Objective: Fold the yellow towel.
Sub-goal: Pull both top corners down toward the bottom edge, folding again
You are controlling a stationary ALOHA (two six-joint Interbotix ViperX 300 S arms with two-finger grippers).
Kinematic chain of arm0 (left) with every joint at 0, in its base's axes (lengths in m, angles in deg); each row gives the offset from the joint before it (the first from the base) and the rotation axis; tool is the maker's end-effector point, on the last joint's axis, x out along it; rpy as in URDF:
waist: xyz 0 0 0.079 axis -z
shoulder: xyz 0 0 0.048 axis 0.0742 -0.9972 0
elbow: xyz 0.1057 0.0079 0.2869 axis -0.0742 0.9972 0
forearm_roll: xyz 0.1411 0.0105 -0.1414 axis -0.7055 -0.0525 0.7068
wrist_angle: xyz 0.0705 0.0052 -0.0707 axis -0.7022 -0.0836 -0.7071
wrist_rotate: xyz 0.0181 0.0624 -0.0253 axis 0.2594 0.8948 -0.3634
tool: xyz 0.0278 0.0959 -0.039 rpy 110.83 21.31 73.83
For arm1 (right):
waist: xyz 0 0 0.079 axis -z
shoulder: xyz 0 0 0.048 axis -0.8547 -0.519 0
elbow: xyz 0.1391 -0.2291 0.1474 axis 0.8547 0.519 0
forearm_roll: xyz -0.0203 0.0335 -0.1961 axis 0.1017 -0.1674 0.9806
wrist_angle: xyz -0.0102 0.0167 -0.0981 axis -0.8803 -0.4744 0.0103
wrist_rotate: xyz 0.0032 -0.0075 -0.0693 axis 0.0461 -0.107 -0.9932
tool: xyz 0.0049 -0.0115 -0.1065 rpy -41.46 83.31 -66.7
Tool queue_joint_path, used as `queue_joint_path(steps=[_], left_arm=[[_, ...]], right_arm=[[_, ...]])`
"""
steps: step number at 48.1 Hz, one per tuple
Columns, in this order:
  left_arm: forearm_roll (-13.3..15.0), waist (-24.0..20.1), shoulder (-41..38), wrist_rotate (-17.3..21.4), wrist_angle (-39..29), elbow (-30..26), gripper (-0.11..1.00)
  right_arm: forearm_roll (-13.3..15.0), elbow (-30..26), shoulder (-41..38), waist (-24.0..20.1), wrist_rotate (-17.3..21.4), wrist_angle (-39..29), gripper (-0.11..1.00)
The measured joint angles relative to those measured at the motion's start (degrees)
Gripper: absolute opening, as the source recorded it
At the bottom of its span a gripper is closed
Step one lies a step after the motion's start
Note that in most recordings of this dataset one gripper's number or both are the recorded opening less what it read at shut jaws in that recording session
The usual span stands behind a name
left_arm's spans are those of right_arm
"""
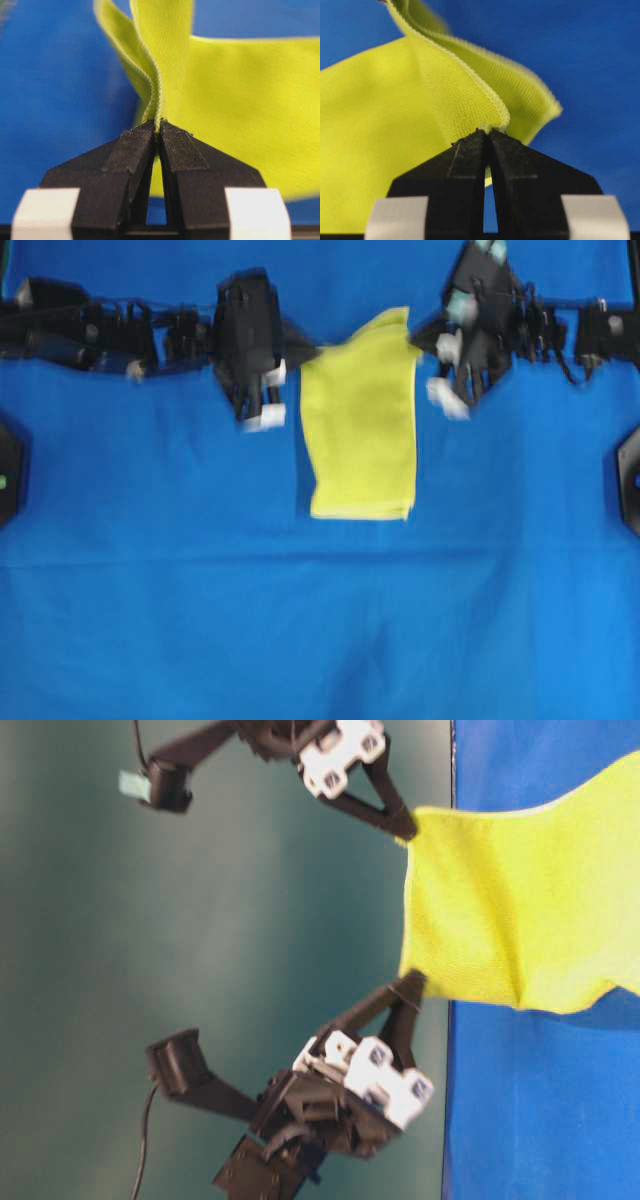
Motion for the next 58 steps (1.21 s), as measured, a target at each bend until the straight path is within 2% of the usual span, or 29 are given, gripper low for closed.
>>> queue_joint_path(steps=[5, 15, 19, 25, 31, 39, 54, 58], left_arm=[[0.0, 4.8, 0.7, -0.6, -1.2, 1.4, 0.03], [0.0, 13.9, 0.7, -6.5, -1.7, 2.1, 0.03], [0.0, 15.9, -0.1, -7.4, -1.7, 2.2, 0.03], [0.0, 17.0, -2.7, -9.2, -1.3, 2.2, 0.03], [0.0, 16.6, -5.2, -10.4, -1.1, 1.9, 0.03], [0.0, 15.6, -6.2, -10.4, -1.1, 1.4, 0.03], [0.0, 16.3, -6.3, -10.4, -1.0, 1.1, 0.04], [0.0, 16.3, -6.2, -10.4, -0.7, 1.0, 0.11]], right_arm=[[0.0, 2.0, 1.5, -4.3, 2.3, 0.0, 0.02], [0.0, 2.9, 1.4, -12.2, 6.0, -0.2, 0.02], [-0.1, 2.8, 0.0, -14.3, 7.2, -0.2, 0.02], [0.0, 2.6, -2.5, -16.9, 8.3, -0.1, 0.02], [0.0, 2.0, -4.8, -17.1, 8.4, 0.0, 0.02], [0.0, 1.7, -5.7, -17.1, 8.4, -0.1, 0.02], [0.0, 1.7, -5.9, -18.1, 8.4, 1.4, 0.02], [-0.1, 1.7, -5.9, -18.2, 8.5, 1.6, 0.03]])
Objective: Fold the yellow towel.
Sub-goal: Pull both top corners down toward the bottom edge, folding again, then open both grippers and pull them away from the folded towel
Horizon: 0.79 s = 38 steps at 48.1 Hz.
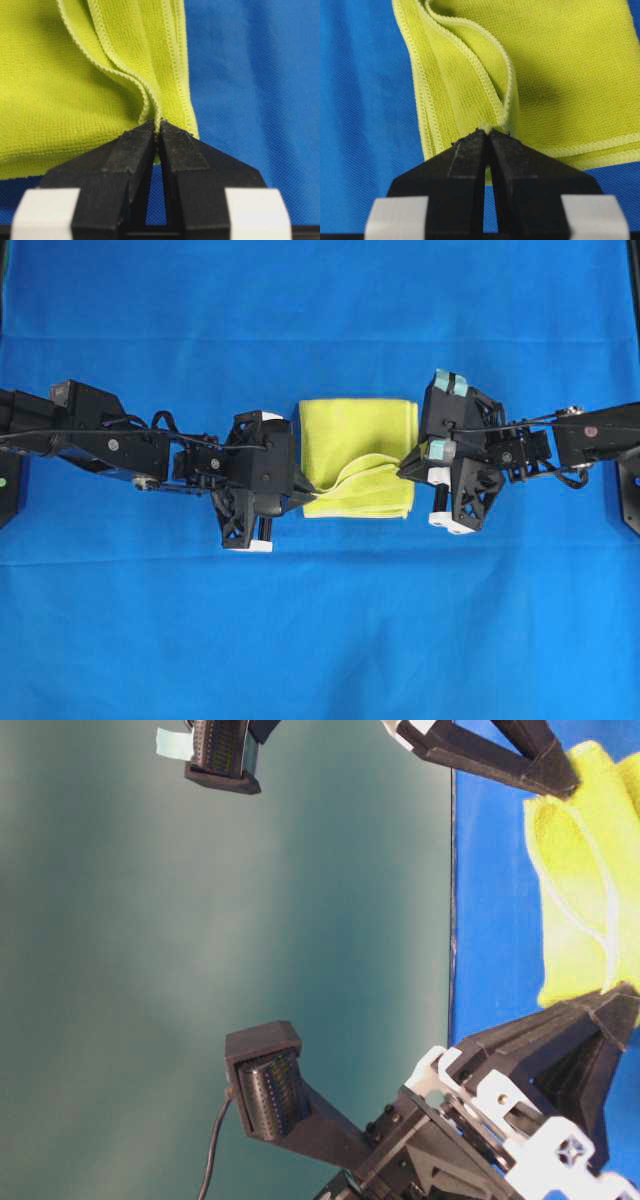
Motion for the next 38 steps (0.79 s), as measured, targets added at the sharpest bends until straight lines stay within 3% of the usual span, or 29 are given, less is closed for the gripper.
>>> queue_joint_path(steps=[7, 13, 18, 24, 38], left_arm=[[0.0, 0.1, -0.1, 0.0, 0.1, -0.1, 0.45], [0.0, 0.1, 0.1, 0.4, 0.0, -0.1, 0.62], [0.0, 0.1, 1.8, 0.9, -1.1, -0.1, 0.63], [0.0, 0.5, 6.2, 1.1, -3.8, -0.1, 0.63], [0.0, 2.2, 17.6, 1.3, -9.1, 0.8, 0.63]], right_arm=[[0.1, -0.2, -0.4, -0.6, 0.0, 0.0, 0.07], [0.0, -1.1, -0.4, -1.8, 0.0, -0.1, 0.43], [0.1, -1.8, -0.4, -2.9, 0.0, -1.5, 0.67], [0.1, -2.9, 1.4, -3.8, 0.0, -6.2, 0.62], [1.2, -4.5, 11.9, -4.4, -0.5, -16.4, 0.63]])
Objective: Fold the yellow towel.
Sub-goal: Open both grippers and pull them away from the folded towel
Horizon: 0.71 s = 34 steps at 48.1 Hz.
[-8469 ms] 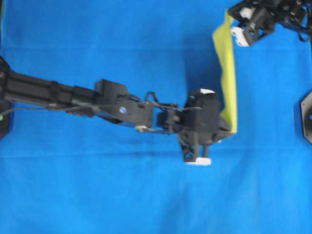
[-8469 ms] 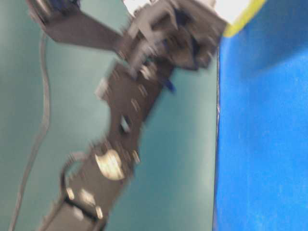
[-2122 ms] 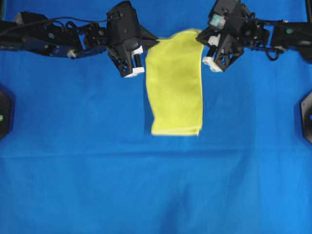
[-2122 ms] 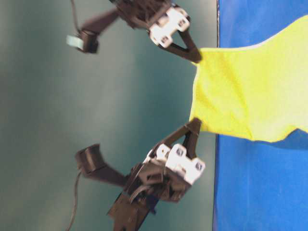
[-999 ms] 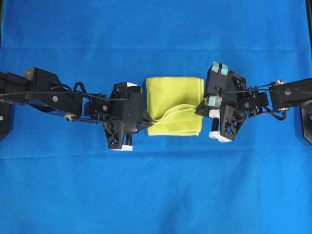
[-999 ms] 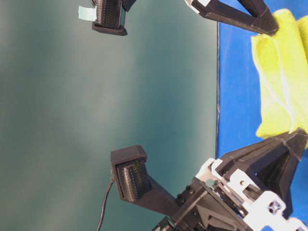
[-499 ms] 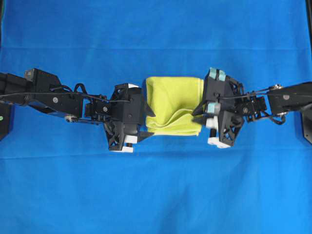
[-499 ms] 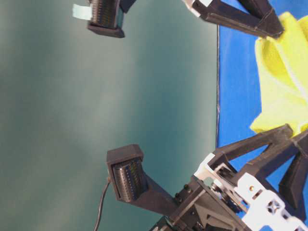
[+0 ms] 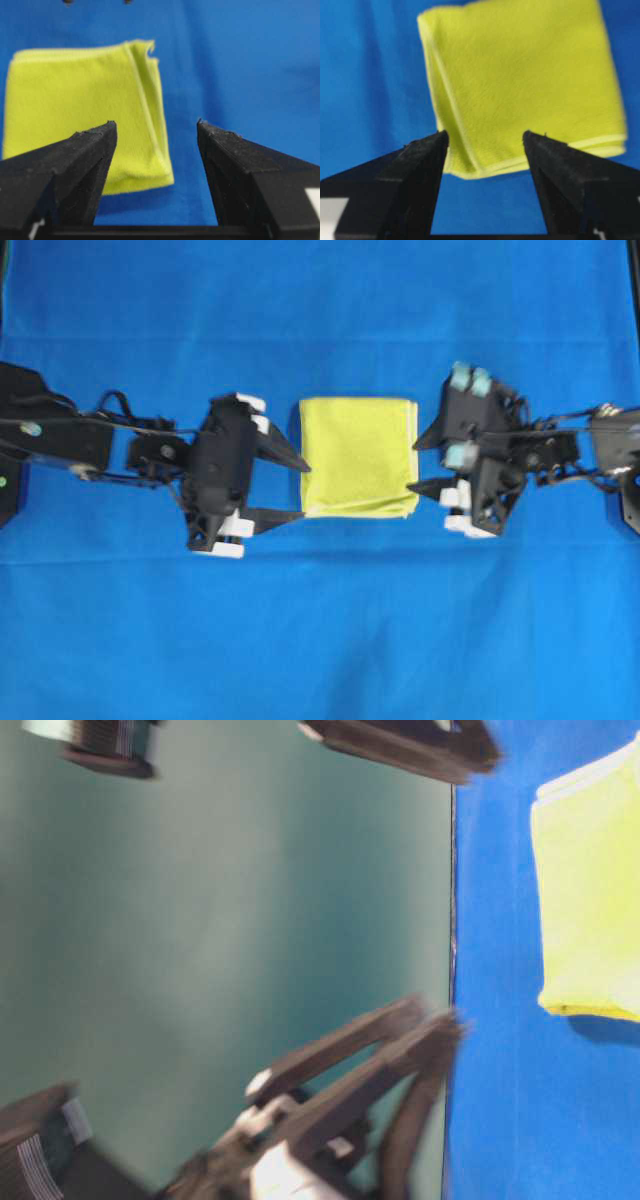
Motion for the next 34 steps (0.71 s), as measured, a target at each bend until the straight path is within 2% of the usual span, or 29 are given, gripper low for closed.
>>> queue_joint_path(steps=[12, 26, 34], left_arm=[[0.0, 0.1, 9.4, 2.3, 0.0, 4.6, 0.62], [0.0, 0.1, 24.2, 2.4, 5.0, 14.6, 0.62], [0.0, 0.0, 32.4, 1.8, 6.0, 20.5, 0.62]], right_arm=[[4.0, 3.9, 11.1, 0.0, 0.0, 1.3, 0.63], [6.2, 11.1, 26.3, 0.0, 0.0, 5.4, 0.63], [6.3, 17.2, 33.9, 2.2, 0.0, 8.3, 0.63]])
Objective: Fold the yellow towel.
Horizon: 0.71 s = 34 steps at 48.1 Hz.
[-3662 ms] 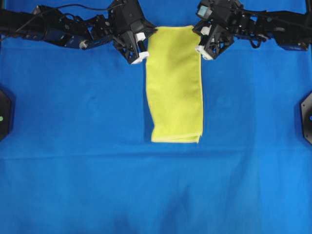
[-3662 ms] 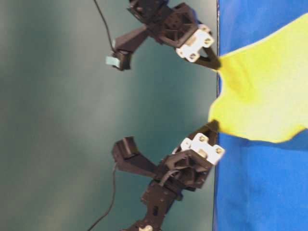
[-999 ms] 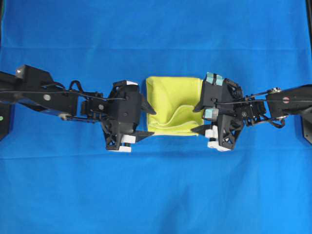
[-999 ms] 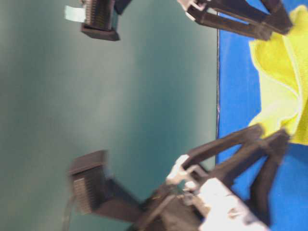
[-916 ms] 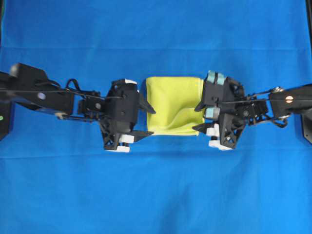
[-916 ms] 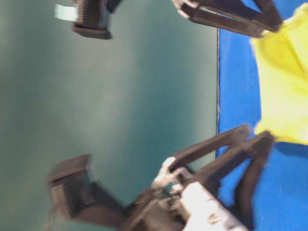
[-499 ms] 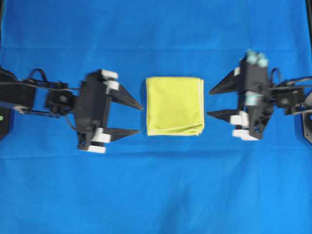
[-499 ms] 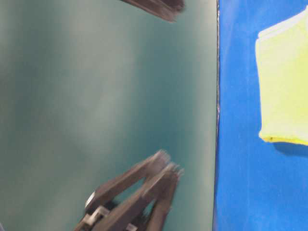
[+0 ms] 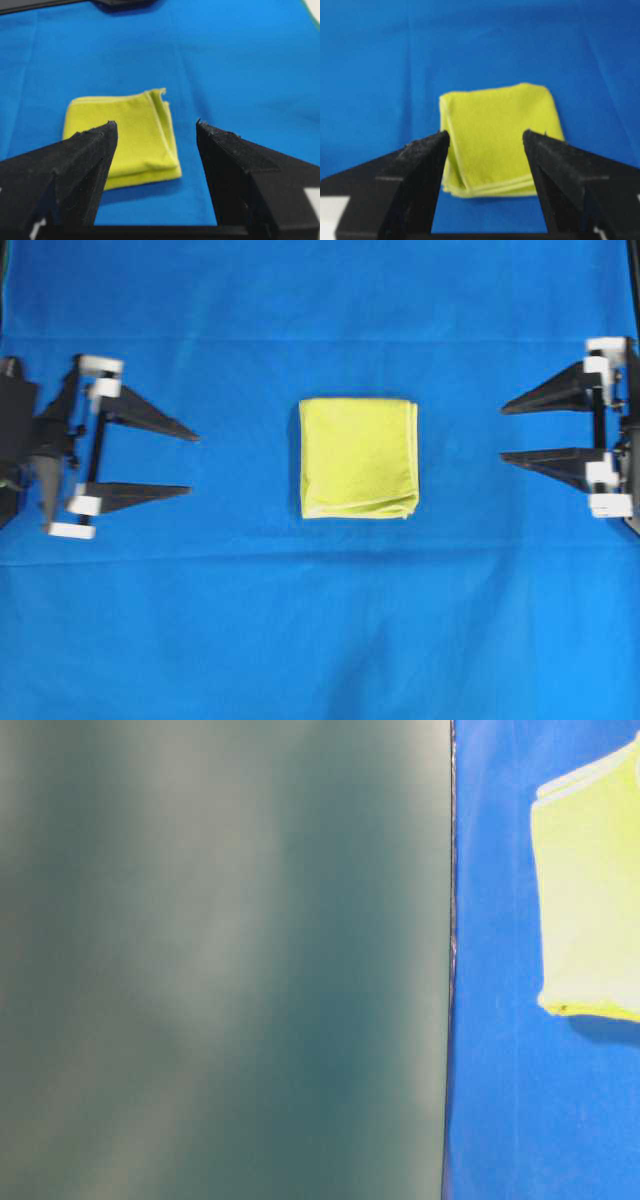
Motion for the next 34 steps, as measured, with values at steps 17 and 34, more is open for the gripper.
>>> queue_joint_path(steps=[17, 34], left_arm=[[0.0, -0.3, 14.5, -3.5, 7.7, 15.6, 0.62], [0.1, -0.3, 18.7, -5.9, 8.9, 19.8, 0.62]], right_arm=[[-0.4, 12.8, 8.8, 6.7, 0.5, 11.3, 0.63], [-1.2, 14.9, 7.3, 7.6, 0.6, 16.9, 0.63]])
